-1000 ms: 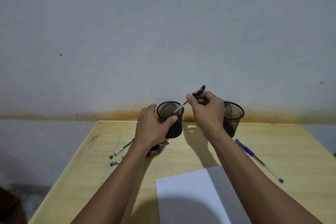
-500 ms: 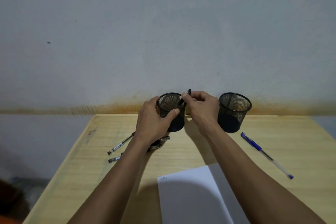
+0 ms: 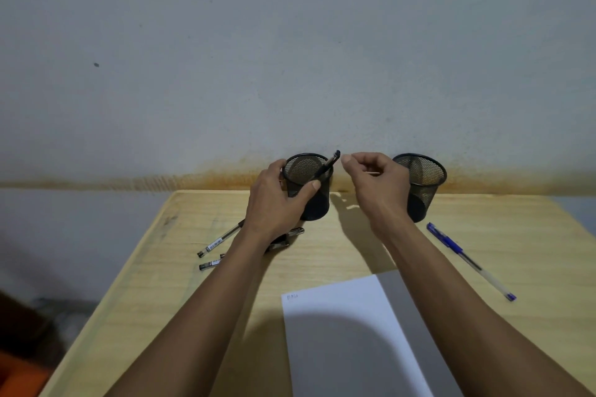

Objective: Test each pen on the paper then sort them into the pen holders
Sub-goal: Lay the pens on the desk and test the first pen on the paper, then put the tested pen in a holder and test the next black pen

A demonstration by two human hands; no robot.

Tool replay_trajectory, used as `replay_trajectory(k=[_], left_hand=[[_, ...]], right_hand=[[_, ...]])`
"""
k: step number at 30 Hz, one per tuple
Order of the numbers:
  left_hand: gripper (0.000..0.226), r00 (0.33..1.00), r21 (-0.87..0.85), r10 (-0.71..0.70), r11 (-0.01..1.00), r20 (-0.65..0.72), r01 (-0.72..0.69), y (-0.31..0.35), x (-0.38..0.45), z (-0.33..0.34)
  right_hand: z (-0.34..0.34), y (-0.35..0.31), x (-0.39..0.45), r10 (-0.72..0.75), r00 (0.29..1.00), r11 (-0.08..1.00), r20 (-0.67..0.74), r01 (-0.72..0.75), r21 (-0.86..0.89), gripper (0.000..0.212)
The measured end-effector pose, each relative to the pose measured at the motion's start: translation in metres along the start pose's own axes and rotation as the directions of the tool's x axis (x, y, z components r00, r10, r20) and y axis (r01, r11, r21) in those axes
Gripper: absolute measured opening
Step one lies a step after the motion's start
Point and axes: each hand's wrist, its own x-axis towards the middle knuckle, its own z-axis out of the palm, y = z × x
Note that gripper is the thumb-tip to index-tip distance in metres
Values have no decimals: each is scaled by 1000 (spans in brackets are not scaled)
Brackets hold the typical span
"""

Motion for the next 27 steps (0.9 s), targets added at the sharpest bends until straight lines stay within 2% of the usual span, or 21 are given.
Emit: replay_trajectory(k=[3, 8, 13, 17, 20, 24, 27], left_hand=[[66, 999, 20, -39, 999, -15, 39, 2, -5, -11], [50, 984, 22, -39, 999, -177, 44, -5, -46, -52], [38, 974, 78, -54, 994, -222, 73, -26, -105, -67], [33, 981, 300, 2, 952, -195, 58, -51, -132, -63], [24, 991, 470, 64, 883, -117, -1, -69, -143, -56], [15, 993, 542, 88, 840, -83, -29, -81, -147, -54], [16, 993, 554, 90, 832, -80, -31, -84, -146, -53]], right_hand=[[-13, -3, -22, -123, 991, 991, 46, 125, -40, 6], [-20, 2, -71, -275, 932, 949, 235, 302, -89, 6], [-3, 18, -98, -283, 863, 890, 417, 399, -220, 2], [24, 29, -104, -247, 765, 717, 594, 557, -419, 15], [42, 33, -104, -251, 675, 565, 693, 684, -462, 21], [55, 40, -102, -269, 563, 374, 782, 809, -454, 25], [58, 41, -99, -297, 502, 278, 812, 860, -429, 26]])
